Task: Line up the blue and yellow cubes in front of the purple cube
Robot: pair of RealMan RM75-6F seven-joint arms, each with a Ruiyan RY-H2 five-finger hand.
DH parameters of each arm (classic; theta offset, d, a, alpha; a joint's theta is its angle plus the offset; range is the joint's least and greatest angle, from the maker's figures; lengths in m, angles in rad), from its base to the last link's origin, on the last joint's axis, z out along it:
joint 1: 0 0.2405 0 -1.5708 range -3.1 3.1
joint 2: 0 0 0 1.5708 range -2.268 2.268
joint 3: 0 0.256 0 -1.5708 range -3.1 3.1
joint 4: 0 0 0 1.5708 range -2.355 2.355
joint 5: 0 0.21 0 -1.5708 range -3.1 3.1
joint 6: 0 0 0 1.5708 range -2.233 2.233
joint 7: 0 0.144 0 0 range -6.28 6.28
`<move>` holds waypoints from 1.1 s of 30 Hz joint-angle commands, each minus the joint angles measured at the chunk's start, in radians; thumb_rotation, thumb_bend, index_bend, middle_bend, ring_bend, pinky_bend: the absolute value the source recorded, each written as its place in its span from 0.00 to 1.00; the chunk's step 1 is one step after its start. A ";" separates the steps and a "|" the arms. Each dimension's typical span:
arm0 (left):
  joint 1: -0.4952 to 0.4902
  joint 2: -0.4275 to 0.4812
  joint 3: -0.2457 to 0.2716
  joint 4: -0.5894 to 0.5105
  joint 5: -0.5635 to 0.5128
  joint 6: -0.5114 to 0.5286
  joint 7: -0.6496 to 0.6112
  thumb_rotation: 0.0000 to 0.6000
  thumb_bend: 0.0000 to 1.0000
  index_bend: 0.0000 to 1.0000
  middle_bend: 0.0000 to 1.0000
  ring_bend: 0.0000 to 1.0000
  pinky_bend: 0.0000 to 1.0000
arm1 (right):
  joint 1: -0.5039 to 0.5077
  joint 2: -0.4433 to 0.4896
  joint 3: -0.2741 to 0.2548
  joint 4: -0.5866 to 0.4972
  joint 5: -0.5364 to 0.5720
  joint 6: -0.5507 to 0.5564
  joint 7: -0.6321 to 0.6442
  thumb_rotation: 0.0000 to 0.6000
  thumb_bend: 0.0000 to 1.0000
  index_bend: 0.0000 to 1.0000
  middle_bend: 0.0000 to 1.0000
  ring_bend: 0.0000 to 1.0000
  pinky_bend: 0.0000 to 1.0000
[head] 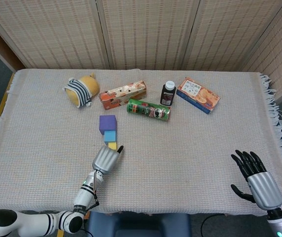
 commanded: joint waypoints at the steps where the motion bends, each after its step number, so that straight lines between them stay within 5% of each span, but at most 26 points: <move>1: 0.001 -0.001 0.002 0.008 -0.005 0.004 0.019 1.00 0.45 0.24 1.00 1.00 1.00 | 0.001 0.001 -0.002 -0.001 -0.002 -0.002 0.002 0.91 0.03 0.00 0.00 0.00 0.00; 33: 0.013 0.009 0.002 0.013 -0.020 0.017 0.046 1.00 0.45 0.28 1.00 1.00 1.00 | 0.005 0.013 -0.012 -0.019 0.002 -0.029 -0.002 0.91 0.03 0.00 0.00 0.00 0.00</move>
